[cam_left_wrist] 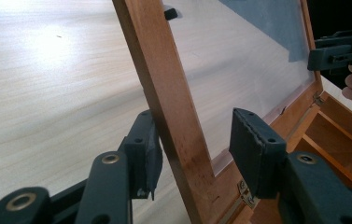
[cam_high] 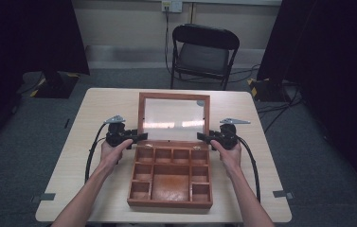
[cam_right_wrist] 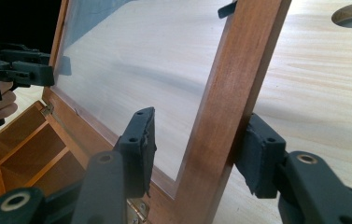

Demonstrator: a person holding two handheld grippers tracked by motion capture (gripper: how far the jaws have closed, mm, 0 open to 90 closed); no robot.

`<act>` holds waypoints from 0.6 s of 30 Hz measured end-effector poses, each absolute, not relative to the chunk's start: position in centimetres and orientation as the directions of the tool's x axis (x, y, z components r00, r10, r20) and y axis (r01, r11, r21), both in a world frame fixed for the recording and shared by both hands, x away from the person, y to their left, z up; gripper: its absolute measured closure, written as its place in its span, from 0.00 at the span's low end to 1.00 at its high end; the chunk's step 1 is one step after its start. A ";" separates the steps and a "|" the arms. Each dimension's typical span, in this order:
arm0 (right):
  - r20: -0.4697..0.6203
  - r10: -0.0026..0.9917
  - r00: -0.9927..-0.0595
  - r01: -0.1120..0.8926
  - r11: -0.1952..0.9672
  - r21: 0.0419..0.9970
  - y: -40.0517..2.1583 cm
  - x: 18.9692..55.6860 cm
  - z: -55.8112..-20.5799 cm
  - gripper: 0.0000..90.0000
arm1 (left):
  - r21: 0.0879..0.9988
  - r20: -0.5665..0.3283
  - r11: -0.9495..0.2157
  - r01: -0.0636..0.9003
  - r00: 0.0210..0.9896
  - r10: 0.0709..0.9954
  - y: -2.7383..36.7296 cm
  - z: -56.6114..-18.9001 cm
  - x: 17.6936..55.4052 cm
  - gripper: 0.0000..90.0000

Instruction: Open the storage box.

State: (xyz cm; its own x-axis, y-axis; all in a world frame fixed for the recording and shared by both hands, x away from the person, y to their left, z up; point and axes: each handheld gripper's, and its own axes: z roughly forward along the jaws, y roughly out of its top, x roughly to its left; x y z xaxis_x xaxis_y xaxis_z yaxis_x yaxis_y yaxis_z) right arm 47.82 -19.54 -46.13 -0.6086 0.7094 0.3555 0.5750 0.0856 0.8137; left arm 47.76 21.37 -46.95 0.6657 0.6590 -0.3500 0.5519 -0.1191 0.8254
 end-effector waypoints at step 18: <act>0.356 0.727 -0.587 0.601 0.097 0.793 -19.1 48.2 -47.0 0.45 | 0.800 -0.375 -0.130 0.586 0.657 0.654 21.4 -47.8 48.0 0.52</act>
State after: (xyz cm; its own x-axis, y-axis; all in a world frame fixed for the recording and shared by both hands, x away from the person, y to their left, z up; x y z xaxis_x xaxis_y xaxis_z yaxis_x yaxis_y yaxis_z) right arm 48.17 -19.11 -47.00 -0.5866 0.7275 0.3559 0.6013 0.0968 0.7931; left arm 48.01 21.41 -47.77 0.6568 0.6542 -0.3750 0.5860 -0.1298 0.7998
